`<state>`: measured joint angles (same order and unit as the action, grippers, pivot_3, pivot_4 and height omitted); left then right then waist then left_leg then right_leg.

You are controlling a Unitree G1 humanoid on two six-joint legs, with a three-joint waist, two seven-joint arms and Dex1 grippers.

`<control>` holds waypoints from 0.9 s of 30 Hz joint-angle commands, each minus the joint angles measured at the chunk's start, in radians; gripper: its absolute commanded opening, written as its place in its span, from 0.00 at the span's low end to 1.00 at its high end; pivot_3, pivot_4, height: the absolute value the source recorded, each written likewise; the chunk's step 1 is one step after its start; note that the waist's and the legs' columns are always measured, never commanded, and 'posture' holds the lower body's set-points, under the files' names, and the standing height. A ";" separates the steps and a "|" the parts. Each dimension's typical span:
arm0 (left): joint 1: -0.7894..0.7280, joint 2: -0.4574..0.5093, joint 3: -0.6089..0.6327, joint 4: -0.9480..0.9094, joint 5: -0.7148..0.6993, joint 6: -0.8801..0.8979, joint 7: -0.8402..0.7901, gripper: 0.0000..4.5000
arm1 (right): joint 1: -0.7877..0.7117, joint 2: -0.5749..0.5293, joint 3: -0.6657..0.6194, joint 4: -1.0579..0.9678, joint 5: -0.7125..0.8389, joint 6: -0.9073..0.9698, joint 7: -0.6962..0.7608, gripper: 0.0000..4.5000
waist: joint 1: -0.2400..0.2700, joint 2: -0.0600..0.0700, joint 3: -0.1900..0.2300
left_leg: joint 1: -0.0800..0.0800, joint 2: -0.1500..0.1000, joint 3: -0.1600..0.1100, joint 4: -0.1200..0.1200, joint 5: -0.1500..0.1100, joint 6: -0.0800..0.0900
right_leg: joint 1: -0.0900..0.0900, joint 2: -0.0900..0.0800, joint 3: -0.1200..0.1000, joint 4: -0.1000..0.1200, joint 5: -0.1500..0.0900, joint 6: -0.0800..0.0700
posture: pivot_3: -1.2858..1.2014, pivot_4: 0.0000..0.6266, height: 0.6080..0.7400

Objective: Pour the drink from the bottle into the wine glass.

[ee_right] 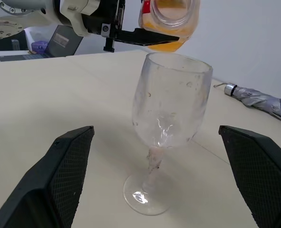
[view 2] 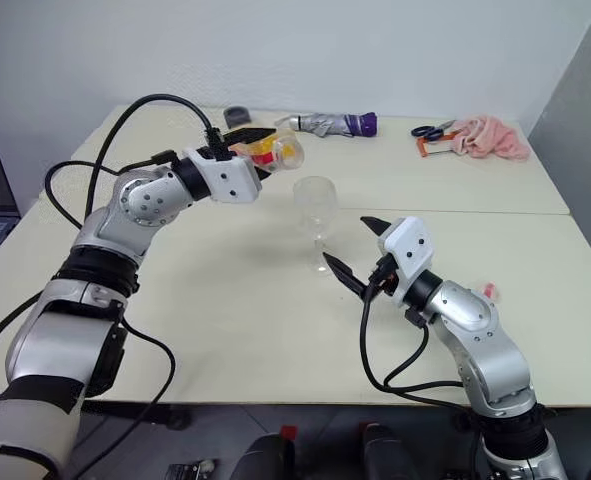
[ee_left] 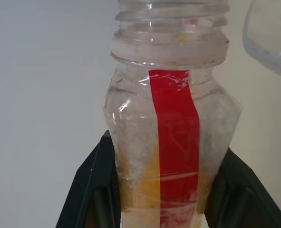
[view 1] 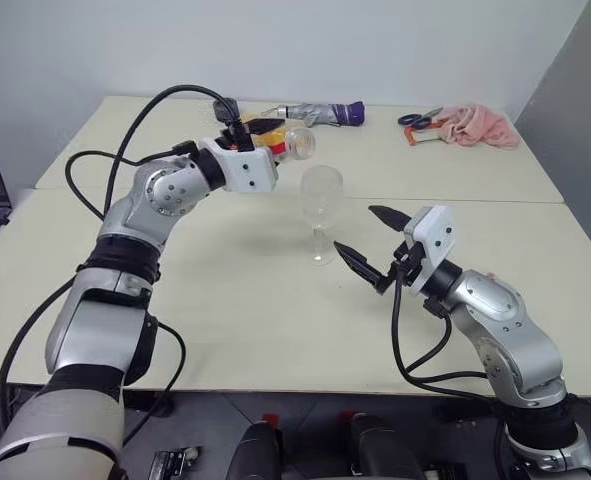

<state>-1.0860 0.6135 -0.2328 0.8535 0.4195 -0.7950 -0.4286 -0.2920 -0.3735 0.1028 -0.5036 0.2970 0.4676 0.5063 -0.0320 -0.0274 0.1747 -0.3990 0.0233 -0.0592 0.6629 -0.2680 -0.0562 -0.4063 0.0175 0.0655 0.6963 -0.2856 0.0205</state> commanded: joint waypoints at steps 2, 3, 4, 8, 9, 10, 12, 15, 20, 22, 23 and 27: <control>-0.067 0.025 -0.014 0.031 0.048 -0.066 0.064 0.38 | -0.008 0.005 0.001 -0.034 0.017 -0.016 0.012 1.00 | 0.000 0.000 0.000 | 0.000 0.000 0.000 0.000 0.000 0.000 | 0.000 0.000 0.000 0.000 0.000 0.000 | 0.52 0.24 1.00; -0.075 0.032 -0.022 0.038 0.075 -0.080 0.094 0.38 | -0.008 0.010 -0.001 -0.036 0.019 -0.017 0.011 1.00 | 0.000 0.000 0.000 | 0.000 0.000 0.000 0.000 0.000 0.000 | 0.000 0.000 0.000 0.000 0.000 0.000 | 0.52 0.24 1.00; -0.082 0.035 -0.027 0.045 0.092 -0.090 0.117 0.38 | -0.008 0.013 -0.002 -0.038 0.021 -0.016 0.010 1.00 | 0.000 0.000 0.000 | 0.000 0.000 0.000 0.000 0.000 0.000 | 0.000 0.000 0.000 0.000 0.000 0.000 | 0.52 0.24 1.00; -0.104 0.040 -0.043 0.066 0.132 -0.112 0.173 0.38 | -0.006 0.021 -0.004 -0.043 0.026 -0.013 0.011 1.00 | 0.000 0.000 0.000 | 0.000 0.000 0.000 0.000 0.000 0.000 | 0.000 0.000 0.000 0.000 0.000 0.000 | 0.52 0.24 1.00; -0.109 0.042 -0.048 0.069 0.143 -0.118 0.184 0.38 | -0.005 0.022 -0.003 -0.043 0.025 -0.013 0.012 1.00 | 0.000 0.000 0.000 | 0.000 0.000 0.000 0.000 0.000 0.000 | 0.000 0.000 0.000 0.000 0.000 0.000 | 0.52 0.24 1.00; -0.113 0.044 -0.054 0.070 0.157 -0.124 0.197 0.38 | -0.004 0.023 -0.001 -0.044 0.023 -0.012 0.013 1.00 | 0.000 0.000 0.000 | 0.000 0.000 0.000 0.000 0.000 0.000 | 0.000 0.000 0.000 0.000 0.000 0.000 | 0.52 0.24 1.00; -0.118 0.049 -0.063 0.070 0.180 -0.135 0.219 0.38 | -0.002 0.024 0.001 -0.045 0.019 -0.011 0.011 1.00 | 0.000 0.000 0.000 | 0.000 0.000 0.000 0.000 0.000 0.000 | 0.000 0.000 0.000 0.000 0.000 0.000 | 0.52 0.24 1.00; -0.125 0.053 -0.072 0.074 0.196 -0.144 0.246 0.38 | 0.000 0.025 0.002 -0.045 0.013 -0.012 0.006 1.00 | 0.000 0.000 0.000 | 0.000 0.000 0.000 0.000 0.000 0.000 | 0.000 0.000 0.000 0.000 0.000 0.000 | 0.52 0.24 1.00; -0.143 0.060 -0.083 0.069 0.238 -0.149 0.307 0.38 | 0.003 0.031 0.004 -0.043 0.017 -0.008 0.004 1.00 | 0.000 0.000 0.000 | 0.000 0.000 0.000 0.000 0.000 0.000 | 0.000 0.000 0.000 0.000 0.000 0.000 | 0.52 0.24 1.00; -0.148 0.061 -0.087 0.072 0.248 -0.148 0.324 0.38 | 0.004 0.032 0.005 -0.043 0.017 -0.008 0.003 1.00 | 0.000 0.000 0.000 | 0.000 0.000 0.000 0.000 0.000 0.000 | 0.000 0.000 0.000 0.000 0.000 0.000 | 0.52 0.24 1.00; -0.150 0.062 -0.089 0.074 0.252 -0.148 0.329 0.38 | 0.004 0.031 0.006 -0.043 0.016 -0.008 0.003 1.00 | 0.000 0.000 0.000 | 0.000 0.000 0.000 0.000 0.000 0.000 | 0.000 0.000 0.000 0.000 0.000 0.000 | 0.52 0.24 1.00; -0.155 0.063 -0.098 0.078 0.264 -0.151 0.348 0.38 | 0.005 0.031 0.009 -0.045 0.015 -0.007 0.001 1.00 | 0.000 0.000 0.000 | 0.000 0.000 0.000 0.000 0.000 0.000 | 0.000 0.000 0.000 0.000 0.000 0.000 | 0.52 0.24 1.00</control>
<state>-1.1935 0.6622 -0.3406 0.9461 0.6876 -0.9321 -0.1104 -0.2872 -0.3452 0.1127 -0.5053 0.3042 0.4676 0.5130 -0.0317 -0.0275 0.1747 -0.3991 0.0232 -0.0592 0.6630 -0.2679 -0.0563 -0.4064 0.0172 0.0651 0.6966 -0.2856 0.0205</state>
